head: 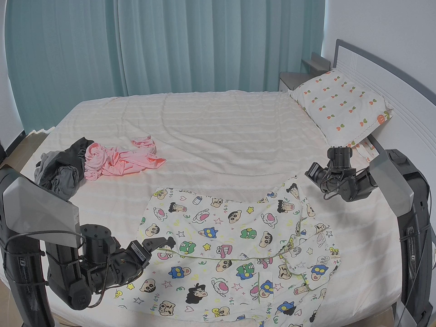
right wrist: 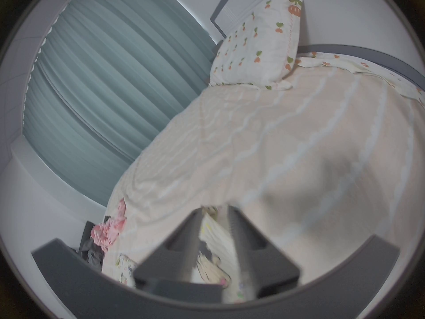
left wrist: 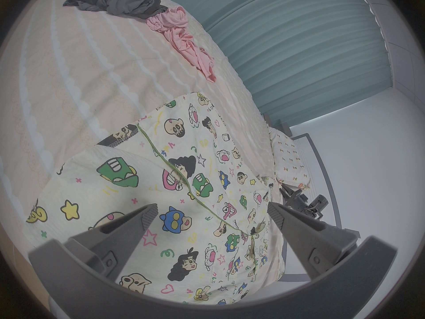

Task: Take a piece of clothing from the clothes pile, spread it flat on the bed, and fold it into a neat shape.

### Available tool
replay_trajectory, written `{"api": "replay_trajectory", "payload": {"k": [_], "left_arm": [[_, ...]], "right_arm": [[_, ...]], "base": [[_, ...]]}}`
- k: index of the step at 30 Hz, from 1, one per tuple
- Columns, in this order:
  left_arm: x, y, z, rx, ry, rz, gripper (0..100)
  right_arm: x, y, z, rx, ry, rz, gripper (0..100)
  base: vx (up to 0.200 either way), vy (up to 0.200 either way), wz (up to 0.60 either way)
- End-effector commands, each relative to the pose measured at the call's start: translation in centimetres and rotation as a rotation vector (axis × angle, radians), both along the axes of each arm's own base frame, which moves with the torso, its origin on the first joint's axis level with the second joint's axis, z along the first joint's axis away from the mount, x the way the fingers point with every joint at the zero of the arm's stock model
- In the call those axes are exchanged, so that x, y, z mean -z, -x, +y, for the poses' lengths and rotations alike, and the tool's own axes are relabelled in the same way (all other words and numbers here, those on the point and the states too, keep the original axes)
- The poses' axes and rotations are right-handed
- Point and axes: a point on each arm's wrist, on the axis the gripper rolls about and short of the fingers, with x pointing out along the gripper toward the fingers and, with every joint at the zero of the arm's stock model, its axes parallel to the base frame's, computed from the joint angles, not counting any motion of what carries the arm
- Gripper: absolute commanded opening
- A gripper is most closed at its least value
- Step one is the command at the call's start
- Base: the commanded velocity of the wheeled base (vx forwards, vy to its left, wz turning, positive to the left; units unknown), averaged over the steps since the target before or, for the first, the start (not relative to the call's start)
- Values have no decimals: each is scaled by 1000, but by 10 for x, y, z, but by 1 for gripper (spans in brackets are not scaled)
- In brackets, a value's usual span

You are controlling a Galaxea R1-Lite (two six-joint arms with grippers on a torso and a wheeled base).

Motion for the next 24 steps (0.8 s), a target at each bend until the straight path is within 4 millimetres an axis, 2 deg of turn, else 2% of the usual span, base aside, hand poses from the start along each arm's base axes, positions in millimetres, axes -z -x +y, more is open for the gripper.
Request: {"api": "replay_trajectory", "payload": {"k": [1, 2, 3, 7, 9, 12, 13, 16, 21, 24], "left_arm": [[-2, 1, 0, 2, 7, -9, 100], [-2, 2, 0, 2, 7, -7, 100], [-2, 3, 0, 1, 5, -3, 100], [-2, 7, 2, 3, 3, 9, 100], [-3, 8, 2, 2, 5, 9, 100], [-6, 11, 3, -4, 15, 11, 100], [-6, 11, 3, -4, 15, 11, 100], [-8, 14, 4, -4, 14, 15, 100], [-10, 16, 6, -7, 13, 8, 100], [-11, 16, 6, -10, 11, 3, 100]], "right_arm": [[-34, 62, -13, -70, 8, 33, 100], [-36, 69, -13, -72, 8, 31, 100], [-40, 85, -14, -72, 8, 33, 100], [-47, 128, -20, -69, 20, 24, 100], [-48, 139, -23, -66, 24, 25, 100], [-47, 180, -28, -85, 69, 44, 100], [-48, 181, -28, -87, 72, 44, 100], [-50, 214, -31, -128, 104, 48, 100], [-42, 240, -31, -161, 93, 115, 100], [-38, 245, -31, -172, 93, 139, 100]], "base": [[0, 0, 0], [0, 0, 0], [0, 0, 0], [0, 0, 0], [-200, 0, 0], [-200, 0, 0], [-200, 0, 0], [-200, 0, 0], [-200, 0, 0], [-200, 0, 0]]}}
